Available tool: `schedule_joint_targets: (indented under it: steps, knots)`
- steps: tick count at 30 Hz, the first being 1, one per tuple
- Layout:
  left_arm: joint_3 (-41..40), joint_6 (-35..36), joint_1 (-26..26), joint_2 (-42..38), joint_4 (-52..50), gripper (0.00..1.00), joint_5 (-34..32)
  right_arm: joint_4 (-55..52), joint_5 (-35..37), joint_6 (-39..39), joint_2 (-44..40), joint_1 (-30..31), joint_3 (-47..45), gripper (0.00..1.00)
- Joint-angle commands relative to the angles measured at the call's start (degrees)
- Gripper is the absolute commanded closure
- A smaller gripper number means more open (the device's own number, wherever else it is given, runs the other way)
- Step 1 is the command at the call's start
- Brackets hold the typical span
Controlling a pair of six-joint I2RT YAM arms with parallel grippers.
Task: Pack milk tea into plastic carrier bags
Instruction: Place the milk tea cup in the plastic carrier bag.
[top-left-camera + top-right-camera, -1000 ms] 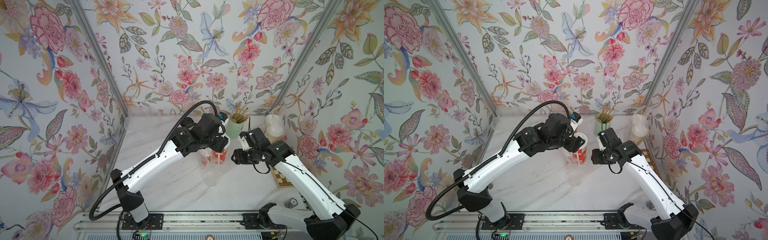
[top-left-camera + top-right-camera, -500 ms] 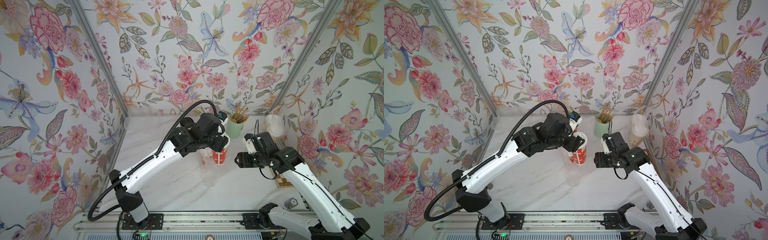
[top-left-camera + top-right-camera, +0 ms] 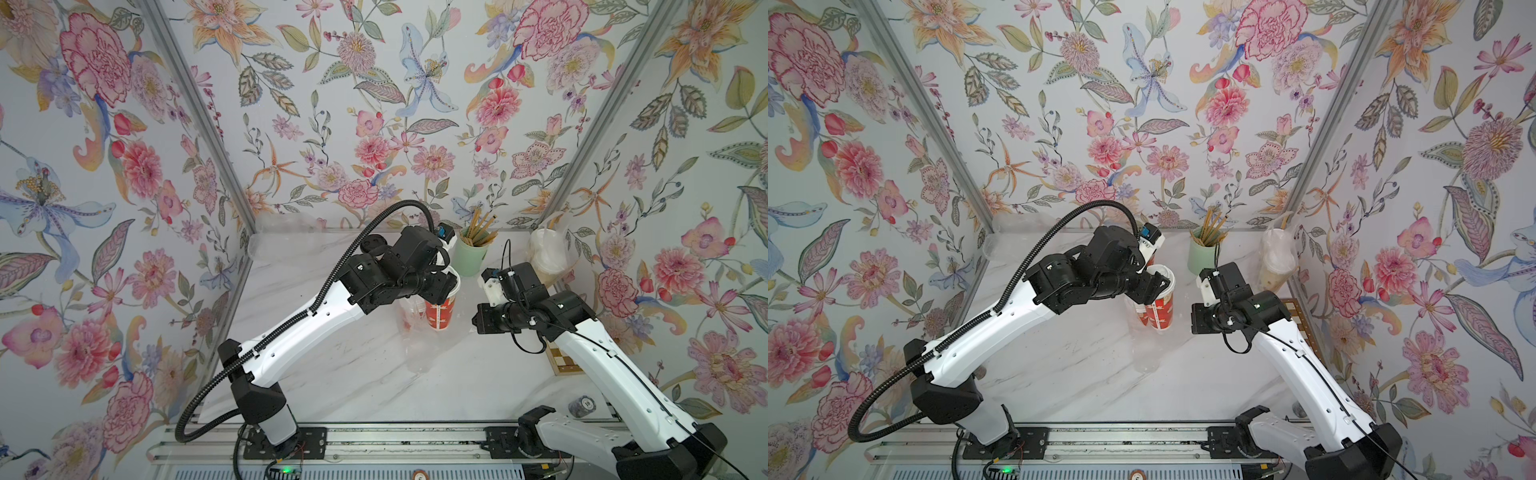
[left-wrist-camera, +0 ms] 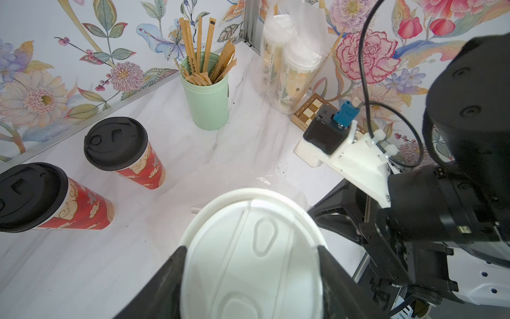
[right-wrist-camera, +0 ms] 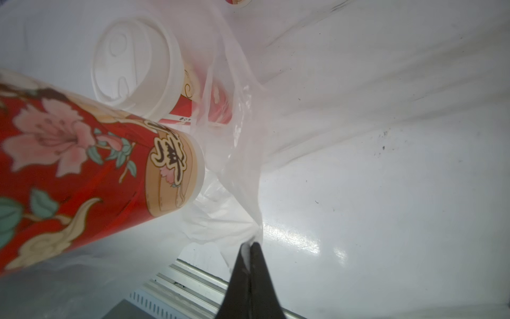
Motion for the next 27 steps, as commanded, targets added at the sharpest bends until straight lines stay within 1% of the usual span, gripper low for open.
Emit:
schedule_joint_targets:
  steps: [1,4,12,18,23,27]
  knots:
    - [1.75,0.95,-1.69,-0.63,-0.88,0.56,1.61,0.74,-3.52,1.26,-1.47,-0.06,2.19,1.0]
    - [1.81,1.5,-2.53,0.0,-1.88,0.56,1.41,0.7,-4.96,2.25,-1.98,0.43,3.27,1.0]
    - [-0.42,1.93,-3.33,0.25,-2.79,0.57,0.2,0.63,-5.31,3.94,-2.52,2.96,6.27,1.0]
    - [-2.68,1.49,-3.42,-0.08,-0.41,0.57,0.2,0.64,-5.02,4.9,-2.03,4.89,7.57,1.0]
    - [-1.97,0.46,-3.35,-1.59,1.82,0.57,-2.8,0.68,-4.54,5.17,-2.03,5.29,6.95,1.0]
    - [-2.84,-0.52,-3.33,-3.08,5.14,0.57,-3.08,0.76,-4.36,5.41,-2.32,5.38,6.69,1.0]
